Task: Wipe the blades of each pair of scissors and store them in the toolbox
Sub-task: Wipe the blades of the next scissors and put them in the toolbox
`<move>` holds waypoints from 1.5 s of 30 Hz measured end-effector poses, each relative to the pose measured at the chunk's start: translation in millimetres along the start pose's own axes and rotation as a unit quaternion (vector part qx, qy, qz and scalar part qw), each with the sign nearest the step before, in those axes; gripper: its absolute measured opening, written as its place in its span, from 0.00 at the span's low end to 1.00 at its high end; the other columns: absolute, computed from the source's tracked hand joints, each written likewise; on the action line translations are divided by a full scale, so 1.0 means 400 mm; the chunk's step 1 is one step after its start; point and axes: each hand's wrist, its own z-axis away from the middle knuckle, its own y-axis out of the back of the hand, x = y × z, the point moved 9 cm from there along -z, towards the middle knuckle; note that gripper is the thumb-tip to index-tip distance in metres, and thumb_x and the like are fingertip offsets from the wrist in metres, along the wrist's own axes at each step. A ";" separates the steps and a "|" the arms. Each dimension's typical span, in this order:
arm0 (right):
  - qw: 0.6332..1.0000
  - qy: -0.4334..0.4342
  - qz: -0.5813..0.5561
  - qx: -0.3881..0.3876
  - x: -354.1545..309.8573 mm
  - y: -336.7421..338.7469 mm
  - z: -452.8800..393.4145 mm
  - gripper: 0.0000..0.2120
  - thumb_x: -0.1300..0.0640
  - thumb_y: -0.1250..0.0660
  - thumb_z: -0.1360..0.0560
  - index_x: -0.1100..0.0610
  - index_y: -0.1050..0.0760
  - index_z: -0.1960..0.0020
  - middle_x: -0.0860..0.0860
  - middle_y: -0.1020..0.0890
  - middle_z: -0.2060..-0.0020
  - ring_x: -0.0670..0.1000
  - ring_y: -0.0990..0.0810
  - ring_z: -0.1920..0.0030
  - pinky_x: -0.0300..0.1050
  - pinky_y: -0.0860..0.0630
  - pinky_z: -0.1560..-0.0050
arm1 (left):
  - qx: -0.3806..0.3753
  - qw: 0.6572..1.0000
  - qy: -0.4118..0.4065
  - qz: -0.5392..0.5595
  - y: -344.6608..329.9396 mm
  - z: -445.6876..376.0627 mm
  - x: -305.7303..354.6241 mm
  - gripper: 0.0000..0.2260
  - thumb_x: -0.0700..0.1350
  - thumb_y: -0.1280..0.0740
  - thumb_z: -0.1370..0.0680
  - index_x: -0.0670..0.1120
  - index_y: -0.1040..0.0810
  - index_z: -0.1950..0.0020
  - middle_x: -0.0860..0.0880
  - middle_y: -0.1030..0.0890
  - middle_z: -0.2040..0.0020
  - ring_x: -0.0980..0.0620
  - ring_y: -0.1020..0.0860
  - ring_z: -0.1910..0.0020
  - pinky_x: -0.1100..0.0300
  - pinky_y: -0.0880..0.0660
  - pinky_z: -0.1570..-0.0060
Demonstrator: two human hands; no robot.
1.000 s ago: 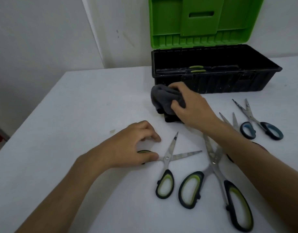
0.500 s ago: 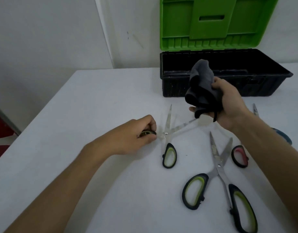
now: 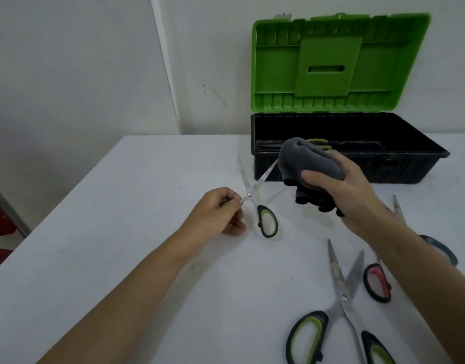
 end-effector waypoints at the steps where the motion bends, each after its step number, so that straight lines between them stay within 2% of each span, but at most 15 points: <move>1: 0.999 0.017 0.032 0.006 -0.003 -0.006 -0.003 0.15 0.53 0.25 0.28 0.51 0.23 0.43 0.52 0.17 0.57 0.54 0.16 0.59 0.50 0.23 0.66 | 0.006 1.000 -0.005 -0.005 -0.010 -0.007 0.001 0.06 0.40 0.39 0.20 0.43 0.23 0.54 0.49 0.23 0.66 0.51 0.21 0.70 0.56 0.24 0.65; 3: 0.990 0.072 0.120 0.025 -0.013 -0.014 -0.005 0.12 0.54 0.26 0.25 0.52 0.24 0.43 0.47 0.18 0.55 0.46 0.18 0.55 0.41 0.23 0.58 | 0.027 0.999 -0.028 -0.032 -0.022 -0.024 0.004 0.06 0.43 0.37 0.20 0.45 0.23 0.55 0.53 0.26 0.69 0.54 0.27 0.73 0.59 0.30 0.68; 6: 0.962 0.143 0.231 0.028 -0.025 -0.037 0.008 0.17 0.56 0.28 0.24 0.51 0.27 0.38 0.40 0.20 0.51 0.39 0.21 0.53 0.30 0.27 0.56 | 0.073 0.993 -0.073 -0.063 -0.026 -0.041 0.014 0.09 0.52 0.31 0.23 0.49 0.20 0.60 0.56 0.31 0.73 0.54 0.33 0.74 0.57 0.34 0.66; 11: 0.913 0.187 0.361 -0.030 -0.006 -0.074 0.022 0.29 0.47 0.30 0.24 0.45 0.37 0.27 0.40 0.25 0.39 0.40 0.25 0.43 0.35 0.30 0.46 | 0.092 0.985 -0.112 -0.094 -0.029 -0.051 0.022 0.12 0.54 0.28 0.25 0.48 0.19 0.62 0.55 0.29 0.74 0.55 0.33 0.74 0.58 0.32 0.67; 13: 0.911 0.171 0.374 -0.039 0.000 -0.083 0.023 0.29 0.41 0.34 0.23 0.42 0.40 0.26 0.43 0.28 0.39 0.41 0.27 0.44 0.35 0.30 0.47 | 0.090 0.983 -0.119 -0.106 -0.029 -0.053 0.022 0.12 0.55 0.28 0.25 0.48 0.19 0.62 0.56 0.29 0.73 0.57 0.33 0.75 0.61 0.33 0.68; 15: 0.903 0.168 0.392 -0.045 -0.001 -0.099 0.027 0.25 0.44 0.38 0.21 0.43 0.42 0.26 0.46 0.31 0.42 0.45 0.27 0.51 0.36 0.30 0.54 | 0.088 0.980 -0.125 -0.128 -0.031 -0.052 0.023 0.12 0.55 0.28 0.25 0.48 0.19 0.63 0.56 0.29 0.74 0.58 0.33 0.75 0.64 0.34 0.69; 18: 0.877 0.206 0.430 -0.052 -0.011 -0.130 0.036 0.22 0.54 0.37 0.21 0.48 0.37 0.28 0.48 0.35 0.45 0.46 0.28 0.60 0.33 0.33 0.64 | 0.079 0.979 -0.130 -0.134 -0.039 -0.047 0.021 0.12 0.54 0.27 0.26 0.48 0.19 0.63 0.56 0.30 0.74 0.57 0.34 0.74 0.62 0.35 0.69; 21: 0.847 0.253 0.462 -0.066 -0.022 -0.151 0.040 0.19 0.58 0.33 0.23 0.54 0.30 0.33 0.52 0.33 0.43 0.49 0.25 0.59 0.37 0.26 0.63 | 0.076 0.981 -0.124 -0.126 -0.040 -0.045 0.017 0.12 0.53 0.27 0.26 0.49 0.20 0.65 0.56 0.31 0.75 0.57 0.34 0.75 0.62 0.34 0.69; 23: 0.824 0.278 0.487 -0.078 -0.026 -0.156 0.034 0.18 0.57 0.30 0.24 0.55 0.26 0.35 0.55 0.32 0.41 0.52 0.24 0.56 0.42 0.23 0.61 | 0.076 0.985 -0.111 -0.111 -0.036 -0.048 0.015 0.12 0.53 0.27 0.26 0.49 0.21 0.66 0.56 0.31 0.76 0.57 0.34 0.76 0.61 0.35 0.69; 26: 0.819 0.283 0.489 -0.097 -0.028 -0.149 0.027 0.21 0.51 0.30 0.23 0.53 0.26 0.31 0.55 0.31 0.38 0.50 0.26 0.51 0.40 0.27 0.54 | 0.068 0.990 -0.096 -0.080 -0.034 -0.052 0.010 0.12 0.51 0.26 0.26 0.49 0.20 0.68 0.57 0.31 0.77 0.56 0.35 0.77 0.58 0.35 0.68; 30: 0.812 0.275 0.498 -0.129 -0.024 -0.141 0.035 0.27 0.48 0.31 0.24 0.49 0.30 0.26 0.52 0.31 0.41 0.45 0.31 0.54 0.36 0.31 0.55 | 0.062 0.991 -0.096 -0.066 -0.036 -0.047 0.011 0.12 0.50 0.25 0.27 0.47 0.20 0.68 0.56 0.31 0.77 0.57 0.35 0.78 0.58 0.36 0.69; 34: 0.785 0.284 0.536 -0.123 -0.014 -0.152 0.042 0.25 0.50 0.39 0.21 0.48 0.32 0.25 0.56 0.21 0.46 0.55 0.23 0.59 0.41 0.33 0.61 | 0.058 0.992 -0.100 -0.050 -0.034 -0.046 0.013 0.12 0.49 0.26 0.26 0.46 0.20 0.68 0.55 0.31 0.76 0.57 0.36 0.77 0.59 0.37 0.69; 38: 0.771 0.301 0.552 -0.102 -0.005 -0.163 0.048 0.24 0.51 0.43 0.22 0.50 0.29 0.26 0.57 0.18 0.57 0.58 0.24 0.67 0.43 0.34 0.67 | 0.049 0.992 -0.111 -0.038 -0.035 -0.044 0.014 0.13 0.48 0.26 0.26 0.46 0.21 0.68 0.53 0.32 0.76 0.56 0.37 0.77 0.60 0.38 0.71; 42: 0.780 0.292 0.553 -0.033 -0.045 -0.105 0.015 0.24 0.50 0.46 0.23 0.51 0.26 0.29 0.59 0.17 0.55 0.62 0.21 0.64 0.47 0.28 0.68 | 0.047 0.993 -0.105 -0.033 -0.038 -0.041 0.011 0.14 0.49 0.25 0.27 0.46 0.22 0.70 0.52 0.34 0.75 0.54 0.39 0.77 0.60 0.40 0.71; 45: 0.785 0.295 0.545 -0.001 -0.075 -0.067 0.009 0.24 0.52 0.45 0.23 0.52 0.26 0.29 0.58 0.17 0.52 0.61 0.20 0.62 0.44 0.30 0.66 | 0.048 0.993 -0.091 -0.052 -0.041 -0.046 0.012 0.14 0.50 0.26 0.27 0.45 0.22 0.69 0.53 0.34 0.75 0.55 0.39 0.77 0.60 0.39 0.71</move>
